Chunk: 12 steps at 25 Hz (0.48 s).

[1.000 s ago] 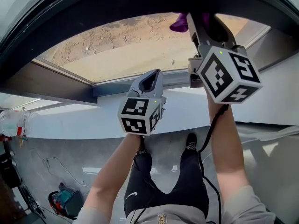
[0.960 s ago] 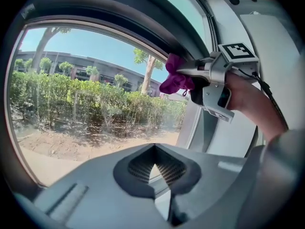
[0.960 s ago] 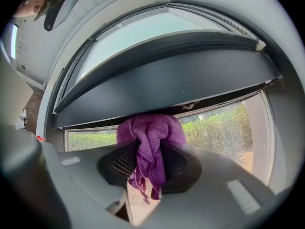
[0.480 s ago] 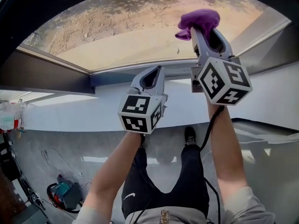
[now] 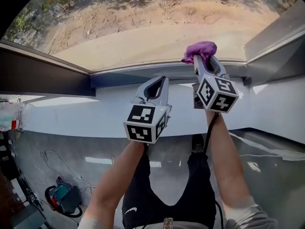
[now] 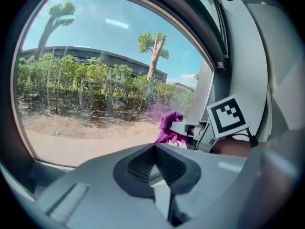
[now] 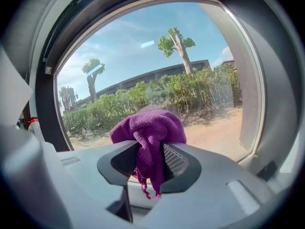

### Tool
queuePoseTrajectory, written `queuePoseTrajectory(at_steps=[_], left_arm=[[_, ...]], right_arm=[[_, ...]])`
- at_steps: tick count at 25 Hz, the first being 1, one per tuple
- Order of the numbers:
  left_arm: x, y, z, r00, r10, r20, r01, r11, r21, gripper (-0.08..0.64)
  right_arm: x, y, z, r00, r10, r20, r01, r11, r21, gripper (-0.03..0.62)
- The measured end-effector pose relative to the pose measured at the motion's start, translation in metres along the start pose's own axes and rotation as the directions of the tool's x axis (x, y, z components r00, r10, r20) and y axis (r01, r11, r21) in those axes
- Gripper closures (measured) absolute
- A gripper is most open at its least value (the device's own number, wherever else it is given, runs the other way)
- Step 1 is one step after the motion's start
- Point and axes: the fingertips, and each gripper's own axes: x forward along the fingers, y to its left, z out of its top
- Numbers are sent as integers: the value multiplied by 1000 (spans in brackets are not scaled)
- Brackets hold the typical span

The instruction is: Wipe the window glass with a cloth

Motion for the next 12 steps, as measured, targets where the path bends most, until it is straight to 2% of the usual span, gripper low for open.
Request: queuePoseTrajectory(at_steps=[3, 9, 12], left_arm=[[6, 8, -13, 1000, 11, -17, -11, 1000, -2, 560], [6, 27, -33, 998, 48, -33, -49, 999, -17, 560], [2, 35, -45, 997, 68, -46, -70, 997, -27, 560]], right_arm=[[15, -8, -37, 998, -10, -57, 10, 1000, 6, 445], [38, -17, -86, 991, -14, -135, 24, 997, 70, 445], [47, -21, -110, 985, -19, -172, 30, 998, 63, 445]])
